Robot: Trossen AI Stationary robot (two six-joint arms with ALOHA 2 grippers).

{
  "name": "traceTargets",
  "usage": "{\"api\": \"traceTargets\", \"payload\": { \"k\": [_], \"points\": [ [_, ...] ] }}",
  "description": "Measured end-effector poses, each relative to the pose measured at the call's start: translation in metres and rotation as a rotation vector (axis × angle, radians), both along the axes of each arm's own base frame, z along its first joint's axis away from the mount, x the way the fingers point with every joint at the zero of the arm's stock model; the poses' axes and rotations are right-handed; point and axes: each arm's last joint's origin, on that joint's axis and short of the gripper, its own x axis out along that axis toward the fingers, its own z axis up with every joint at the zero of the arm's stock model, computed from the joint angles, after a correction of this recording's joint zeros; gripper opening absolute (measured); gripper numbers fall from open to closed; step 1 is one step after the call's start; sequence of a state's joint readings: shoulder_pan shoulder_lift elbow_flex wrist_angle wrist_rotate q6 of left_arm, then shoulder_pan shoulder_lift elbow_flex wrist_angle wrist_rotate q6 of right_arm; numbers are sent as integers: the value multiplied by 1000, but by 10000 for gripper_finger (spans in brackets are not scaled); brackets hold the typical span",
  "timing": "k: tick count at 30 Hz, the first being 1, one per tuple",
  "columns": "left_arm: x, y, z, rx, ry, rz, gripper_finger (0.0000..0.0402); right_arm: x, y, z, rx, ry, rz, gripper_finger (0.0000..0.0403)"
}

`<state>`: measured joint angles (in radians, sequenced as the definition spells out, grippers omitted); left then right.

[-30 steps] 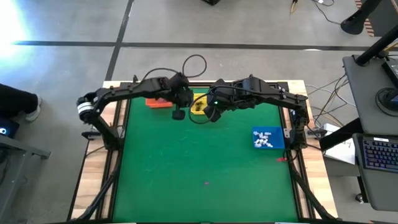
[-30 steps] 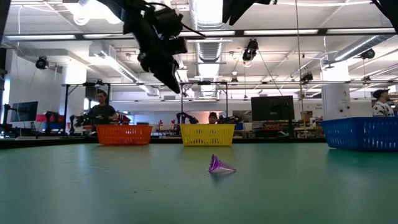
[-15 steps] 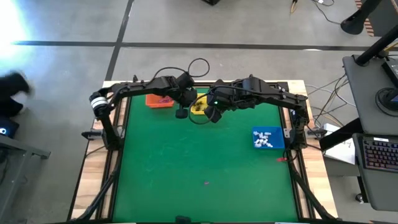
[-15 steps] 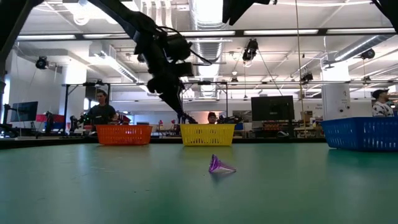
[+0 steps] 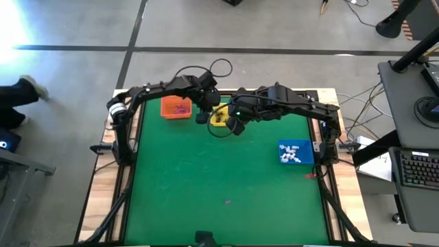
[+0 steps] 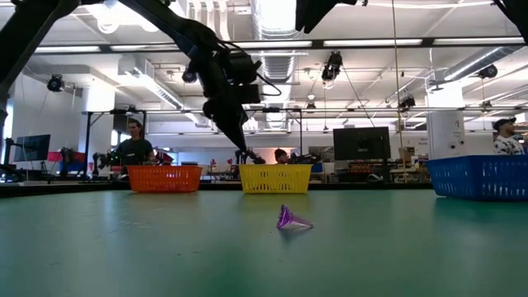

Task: Sort Halloween decoration
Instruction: Put the black spider toy into the yellow basket, then put the violet hat toy into the orange basket

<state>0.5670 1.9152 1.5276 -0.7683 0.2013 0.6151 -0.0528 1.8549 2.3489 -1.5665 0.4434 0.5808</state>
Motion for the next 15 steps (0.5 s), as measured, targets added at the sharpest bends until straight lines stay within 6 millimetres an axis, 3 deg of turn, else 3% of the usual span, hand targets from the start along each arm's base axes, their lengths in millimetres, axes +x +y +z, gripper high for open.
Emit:
{"api": "traceTargets", "payload": {
  "k": [5,11,15],
  "points": [
    [-5,4,-2,-66,-14,19,16,0,-2,1,-56,2,-26,100],
    [-5,3,-2,-68,-6,16,65,0,-1,1,-58,2,-27,100],
    [-11,2,-3,-39,88,45,96,0,-1,1,-57,2,-27,100]
  ]
}}
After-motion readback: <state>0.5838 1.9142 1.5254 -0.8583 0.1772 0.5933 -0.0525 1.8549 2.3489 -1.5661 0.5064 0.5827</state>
